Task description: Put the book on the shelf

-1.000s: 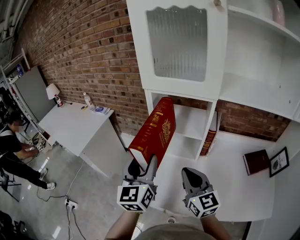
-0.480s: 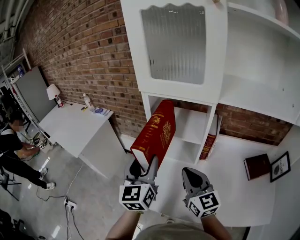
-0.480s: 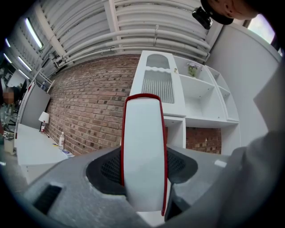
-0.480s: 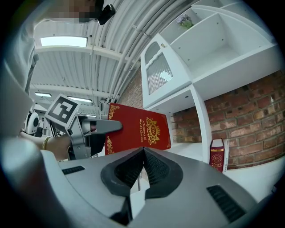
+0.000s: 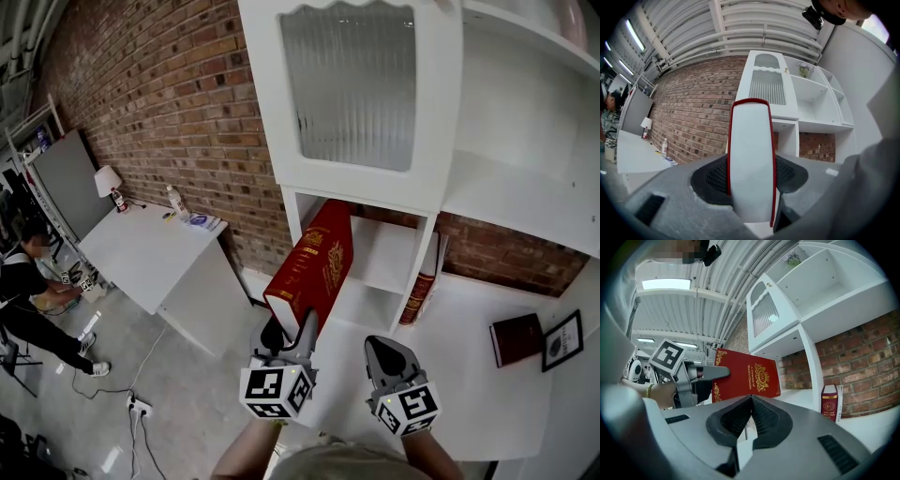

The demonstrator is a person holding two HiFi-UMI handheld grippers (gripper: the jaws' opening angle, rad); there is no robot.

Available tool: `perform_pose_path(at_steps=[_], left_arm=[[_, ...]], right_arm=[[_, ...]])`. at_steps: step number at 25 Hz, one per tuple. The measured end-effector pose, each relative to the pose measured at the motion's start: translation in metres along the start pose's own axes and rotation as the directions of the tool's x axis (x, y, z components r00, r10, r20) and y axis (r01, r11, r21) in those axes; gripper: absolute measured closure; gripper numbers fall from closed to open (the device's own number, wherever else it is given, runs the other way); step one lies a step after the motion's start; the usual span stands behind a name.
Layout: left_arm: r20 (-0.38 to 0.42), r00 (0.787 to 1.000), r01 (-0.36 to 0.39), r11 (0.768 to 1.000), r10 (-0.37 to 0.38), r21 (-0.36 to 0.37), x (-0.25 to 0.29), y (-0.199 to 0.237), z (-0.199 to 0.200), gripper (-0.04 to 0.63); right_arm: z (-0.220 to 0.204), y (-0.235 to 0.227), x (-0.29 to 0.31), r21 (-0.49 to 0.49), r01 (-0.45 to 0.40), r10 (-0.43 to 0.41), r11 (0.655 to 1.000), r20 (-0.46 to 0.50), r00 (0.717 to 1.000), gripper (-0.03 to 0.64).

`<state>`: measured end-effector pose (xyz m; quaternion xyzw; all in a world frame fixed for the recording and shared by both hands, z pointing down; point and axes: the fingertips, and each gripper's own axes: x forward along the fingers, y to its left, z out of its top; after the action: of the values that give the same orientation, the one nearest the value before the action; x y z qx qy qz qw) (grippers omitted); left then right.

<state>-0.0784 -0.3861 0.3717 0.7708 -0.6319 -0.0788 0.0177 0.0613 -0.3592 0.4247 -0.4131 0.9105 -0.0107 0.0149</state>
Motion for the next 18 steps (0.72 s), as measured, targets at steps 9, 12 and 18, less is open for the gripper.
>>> perform_pose_path(at_steps=[9, 12, 18], left_arm=[[-0.005, 1.000, 0.000, 1.000, 0.000, 0.019, 0.009, -0.001, -0.001, 0.353], [-0.007, 1.000, 0.001, 1.000, -0.001, 0.018, 0.012, -0.001, -0.002, 0.353], [-0.014, 1.000, 0.010, 0.999, -0.009, 0.035, 0.024, -0.002, -0.005, 0.353]], right_arm=[[-0.001, -0.002, 0.001, 0.000, -0.011, 0.011, 1.000, -0.010, 1.000, 0.611], [-0.003, -0.005, 0.000, 0.004, -0.004, 0.004, 1.000, -0.008, 1.000, 0.611], [-0.003, -0.010, 0.002, 0.004, 0.009, -0.009, 1.000, -0.008, 1.000, 0.611]])
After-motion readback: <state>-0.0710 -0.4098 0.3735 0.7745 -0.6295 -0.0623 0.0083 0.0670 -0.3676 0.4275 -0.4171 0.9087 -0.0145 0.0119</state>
